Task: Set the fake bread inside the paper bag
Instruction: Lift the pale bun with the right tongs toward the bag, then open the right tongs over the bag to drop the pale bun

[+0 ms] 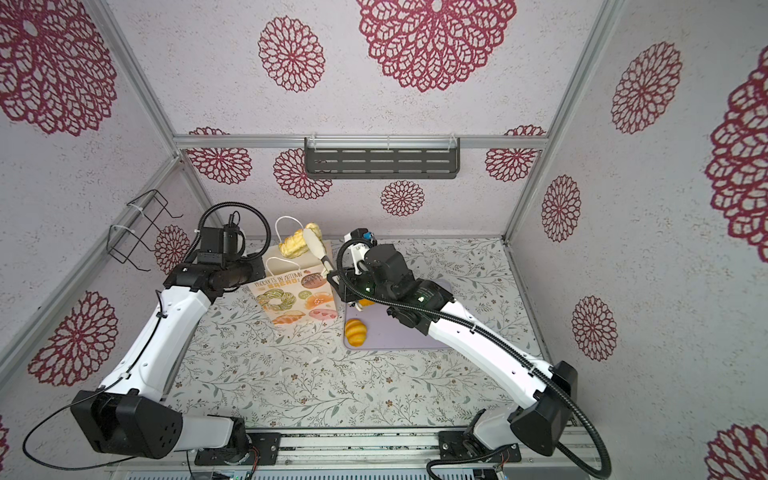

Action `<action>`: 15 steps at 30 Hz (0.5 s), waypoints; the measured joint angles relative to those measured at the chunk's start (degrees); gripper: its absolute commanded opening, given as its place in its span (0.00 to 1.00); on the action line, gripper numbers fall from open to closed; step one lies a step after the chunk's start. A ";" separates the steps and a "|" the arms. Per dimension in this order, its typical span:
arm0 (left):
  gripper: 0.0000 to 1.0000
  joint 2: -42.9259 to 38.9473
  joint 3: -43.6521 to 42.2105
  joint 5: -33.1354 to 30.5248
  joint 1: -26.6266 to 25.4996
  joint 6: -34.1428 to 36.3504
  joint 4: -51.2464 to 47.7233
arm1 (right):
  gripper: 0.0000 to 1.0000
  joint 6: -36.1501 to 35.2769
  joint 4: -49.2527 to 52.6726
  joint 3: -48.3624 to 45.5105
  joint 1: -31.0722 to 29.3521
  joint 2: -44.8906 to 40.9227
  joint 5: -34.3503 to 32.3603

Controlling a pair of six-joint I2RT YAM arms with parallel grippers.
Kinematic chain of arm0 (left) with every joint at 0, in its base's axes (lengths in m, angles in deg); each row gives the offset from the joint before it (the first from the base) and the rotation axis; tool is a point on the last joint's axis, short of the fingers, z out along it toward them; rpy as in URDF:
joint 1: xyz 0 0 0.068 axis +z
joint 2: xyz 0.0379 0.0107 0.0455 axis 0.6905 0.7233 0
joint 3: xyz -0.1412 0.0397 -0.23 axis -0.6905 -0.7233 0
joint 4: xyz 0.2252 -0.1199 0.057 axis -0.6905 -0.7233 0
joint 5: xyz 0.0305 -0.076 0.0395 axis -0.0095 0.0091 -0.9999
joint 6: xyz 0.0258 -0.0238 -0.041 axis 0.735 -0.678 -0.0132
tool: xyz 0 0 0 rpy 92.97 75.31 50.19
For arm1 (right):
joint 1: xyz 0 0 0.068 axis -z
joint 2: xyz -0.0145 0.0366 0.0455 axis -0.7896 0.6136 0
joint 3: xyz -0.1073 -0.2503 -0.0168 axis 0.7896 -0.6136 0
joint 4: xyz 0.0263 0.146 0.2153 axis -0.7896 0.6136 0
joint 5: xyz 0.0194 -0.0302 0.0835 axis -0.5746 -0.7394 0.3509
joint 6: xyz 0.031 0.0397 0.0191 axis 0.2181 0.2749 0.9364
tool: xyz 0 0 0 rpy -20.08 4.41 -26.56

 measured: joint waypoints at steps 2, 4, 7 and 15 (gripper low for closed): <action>0.00 0.00 0.00 -0.04 0.00 0.00 0.00 | 0.00 -0.22 0.37 0.07 -0.63 0.74 -0.55; 0.00 0.00 0.00 -0.04 0.00 0.00 0.00 | 0.00 -0.57 0.66 0.07 -1.20 1.25 -1.20; 0.00 0.00 0.00 -0.04 0.00 0.00 0.00 | 0.00 -1.20 1.42 0.68 -1.81 2.12 -1.79; 0.00 0.00 0.00 -0.04 0.00 0.04 0.00 | 0.02 -3.06 3.15 4.48 -2.56 5.38 -3.04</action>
